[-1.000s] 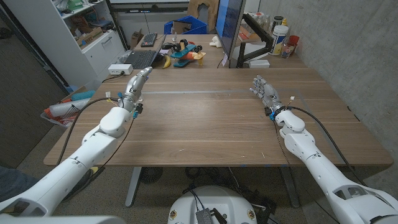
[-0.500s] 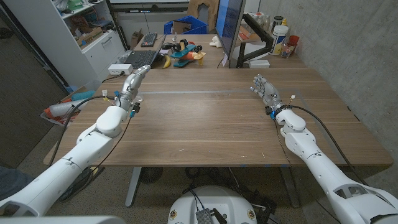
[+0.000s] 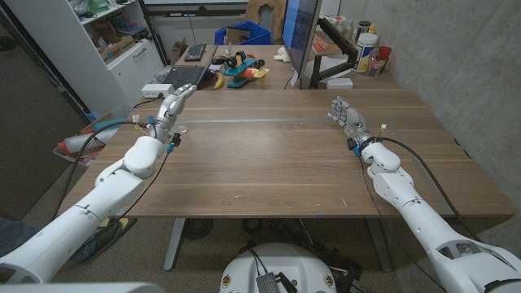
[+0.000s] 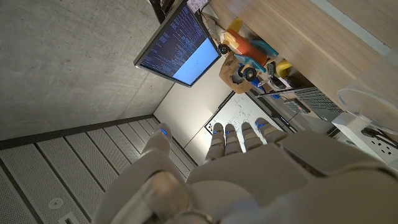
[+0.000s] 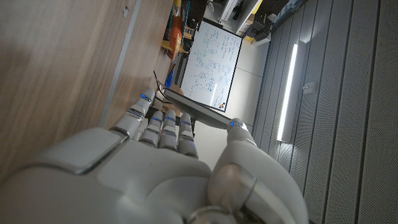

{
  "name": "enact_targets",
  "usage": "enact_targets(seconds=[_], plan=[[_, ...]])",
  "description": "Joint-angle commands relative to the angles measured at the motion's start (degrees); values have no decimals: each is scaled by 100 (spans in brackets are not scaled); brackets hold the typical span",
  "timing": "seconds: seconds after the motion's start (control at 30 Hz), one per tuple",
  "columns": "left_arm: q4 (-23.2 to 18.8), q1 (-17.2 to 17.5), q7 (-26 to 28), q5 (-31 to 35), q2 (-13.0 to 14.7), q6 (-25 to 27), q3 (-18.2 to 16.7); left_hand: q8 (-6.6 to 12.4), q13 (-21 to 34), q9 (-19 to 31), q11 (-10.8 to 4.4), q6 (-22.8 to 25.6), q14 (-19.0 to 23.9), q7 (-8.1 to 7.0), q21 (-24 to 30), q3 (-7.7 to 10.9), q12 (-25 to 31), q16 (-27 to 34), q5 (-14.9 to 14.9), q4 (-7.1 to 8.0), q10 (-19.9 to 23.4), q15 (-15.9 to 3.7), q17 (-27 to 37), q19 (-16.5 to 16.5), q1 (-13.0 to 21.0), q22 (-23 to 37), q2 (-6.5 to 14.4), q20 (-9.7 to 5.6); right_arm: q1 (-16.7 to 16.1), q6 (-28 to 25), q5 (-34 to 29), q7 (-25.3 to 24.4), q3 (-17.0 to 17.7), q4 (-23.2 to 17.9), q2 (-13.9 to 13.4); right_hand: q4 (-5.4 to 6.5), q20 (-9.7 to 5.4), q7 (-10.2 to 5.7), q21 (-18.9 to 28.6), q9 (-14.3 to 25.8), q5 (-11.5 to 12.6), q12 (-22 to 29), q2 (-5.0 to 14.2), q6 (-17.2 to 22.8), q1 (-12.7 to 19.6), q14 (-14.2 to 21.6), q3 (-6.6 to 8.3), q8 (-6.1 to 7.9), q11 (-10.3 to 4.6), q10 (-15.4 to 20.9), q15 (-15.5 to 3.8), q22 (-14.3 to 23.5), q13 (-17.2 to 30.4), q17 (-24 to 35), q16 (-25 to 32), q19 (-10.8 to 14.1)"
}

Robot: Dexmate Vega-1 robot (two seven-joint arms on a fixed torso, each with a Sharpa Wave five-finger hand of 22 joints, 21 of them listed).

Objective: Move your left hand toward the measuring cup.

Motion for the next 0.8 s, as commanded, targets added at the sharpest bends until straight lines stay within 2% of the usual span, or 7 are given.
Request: enact_targets(seconds=[0.03, 0.8], plan=[[-257, 18, 254, 493, 217, 458, 16, 51, 20, 16, -12, 41, 24, 31, 17, 11, 47, 23, 12, -19, 49, 2, 13, -11, 66, 7, -8, 46, 2, -10, 21, 15, 23, 39, 3, -14, 7, -30, 36, 20, 36, 18, -5, 30, 42, 38, 7, 26, 15, 69, 1, 30, 11, 23, 37, 65], [-513, 79, 442, 918, 517, 1089, -103, 50, 20, 19, -1, 71, 42, 33, 24, 26, 42, 23, 14, -51, 50, -5, 13, 4, 136, 8, -4, 86, 149, 26, -10, 80, 18, 300, 100, -15, 9, -48, 35, 20, 37, 17, 2, 35, 44, 30, 6, 27, 13, 68, 0, 30, 11, 23, 33, 64]])
